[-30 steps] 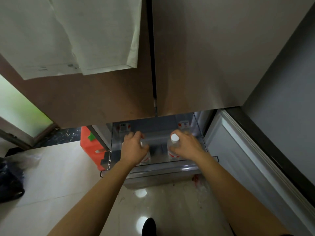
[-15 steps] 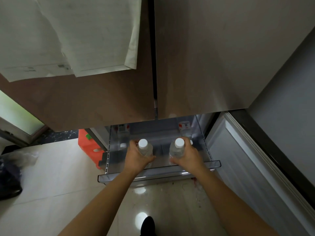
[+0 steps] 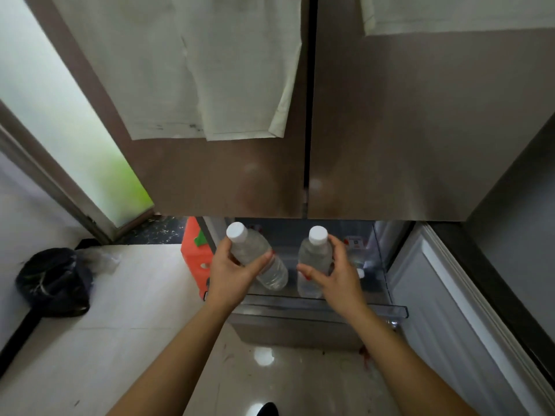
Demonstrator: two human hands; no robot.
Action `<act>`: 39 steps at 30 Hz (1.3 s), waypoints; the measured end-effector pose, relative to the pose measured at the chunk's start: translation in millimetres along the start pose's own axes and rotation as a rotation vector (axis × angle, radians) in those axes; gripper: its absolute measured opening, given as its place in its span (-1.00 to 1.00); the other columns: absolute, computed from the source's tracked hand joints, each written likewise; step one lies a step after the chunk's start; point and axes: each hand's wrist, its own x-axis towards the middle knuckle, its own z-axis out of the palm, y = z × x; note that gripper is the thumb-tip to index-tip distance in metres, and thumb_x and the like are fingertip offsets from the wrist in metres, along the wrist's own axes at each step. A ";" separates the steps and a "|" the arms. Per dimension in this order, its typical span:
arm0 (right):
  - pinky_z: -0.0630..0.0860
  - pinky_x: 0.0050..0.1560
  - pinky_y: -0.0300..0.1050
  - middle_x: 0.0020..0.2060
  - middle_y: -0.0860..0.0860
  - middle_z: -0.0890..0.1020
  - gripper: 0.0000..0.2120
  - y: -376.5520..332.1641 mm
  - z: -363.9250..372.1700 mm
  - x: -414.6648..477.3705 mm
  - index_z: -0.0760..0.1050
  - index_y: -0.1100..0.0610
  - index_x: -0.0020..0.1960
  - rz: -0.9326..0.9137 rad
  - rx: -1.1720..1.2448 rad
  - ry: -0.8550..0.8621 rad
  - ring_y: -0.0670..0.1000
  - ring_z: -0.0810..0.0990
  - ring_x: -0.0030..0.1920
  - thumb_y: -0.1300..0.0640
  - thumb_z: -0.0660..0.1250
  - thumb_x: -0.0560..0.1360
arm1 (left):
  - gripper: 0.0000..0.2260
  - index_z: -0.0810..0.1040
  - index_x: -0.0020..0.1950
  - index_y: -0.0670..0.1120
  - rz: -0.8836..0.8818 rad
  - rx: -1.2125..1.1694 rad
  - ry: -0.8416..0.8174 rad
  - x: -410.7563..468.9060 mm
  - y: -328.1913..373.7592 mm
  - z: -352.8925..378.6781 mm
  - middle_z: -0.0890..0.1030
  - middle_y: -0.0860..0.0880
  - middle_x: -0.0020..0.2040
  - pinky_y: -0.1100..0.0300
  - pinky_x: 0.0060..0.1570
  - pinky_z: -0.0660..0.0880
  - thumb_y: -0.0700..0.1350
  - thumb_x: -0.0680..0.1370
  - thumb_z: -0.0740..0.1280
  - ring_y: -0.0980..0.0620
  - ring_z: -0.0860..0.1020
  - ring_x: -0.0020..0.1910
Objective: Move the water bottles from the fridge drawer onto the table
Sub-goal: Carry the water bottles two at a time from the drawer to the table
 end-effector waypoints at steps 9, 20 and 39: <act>0.48 0.31 0.26 0.45 -0.07 0.41 -0.14 -46.0 92.7 -16.9 0.05 -0.35 0.53 -0.203 0.043 -0.165 0.04 0.44 0.41 -0.46 0.37 0.36 | -0.48 0.44 0.26 0.13 0.033 0.042 0.353 -86.6 20.5 -109.5 0.62 0.05 0.14 0.10 0.09 0.61 -0.13 0.41 0.57 0.05 0.63 0.10; 0.35 0.31 0.03 0.48 -0.10 0.34 -0.30 -136.4 271.1 -137.4 0.02 -0.38 0.51 -0.506 -0.071 -0.524 -0.05 0.39 0.38 -0.30 0.32 0.49 | -0.41 0.43 0.37 0.06 -0.014 0.109 0.674 -215.7 -11.4 -318.9 0.56 0.26 0.13 0.51 -0.05 0.46 -0.14 0.40 0.56 0.46 0.54 0.03; 0.44 0.26 -0.13 0.37 -0.25 0.40 -0.29 -261.5 702.1 -456.8 0.13 -0.24 0.53 -0.680 -0.012 -0.983 -0.22 0.43 0.30 -0.36 0.31 0.49 | -0.41 0.48 0.36 0.05 -0.213 0.234 1.203 -523.9 -113.8 -722.8 0.61 0.08 0.12 -0.05 0.12 0.59 -0.09 0.37 0.58 0.05 0.60 0.09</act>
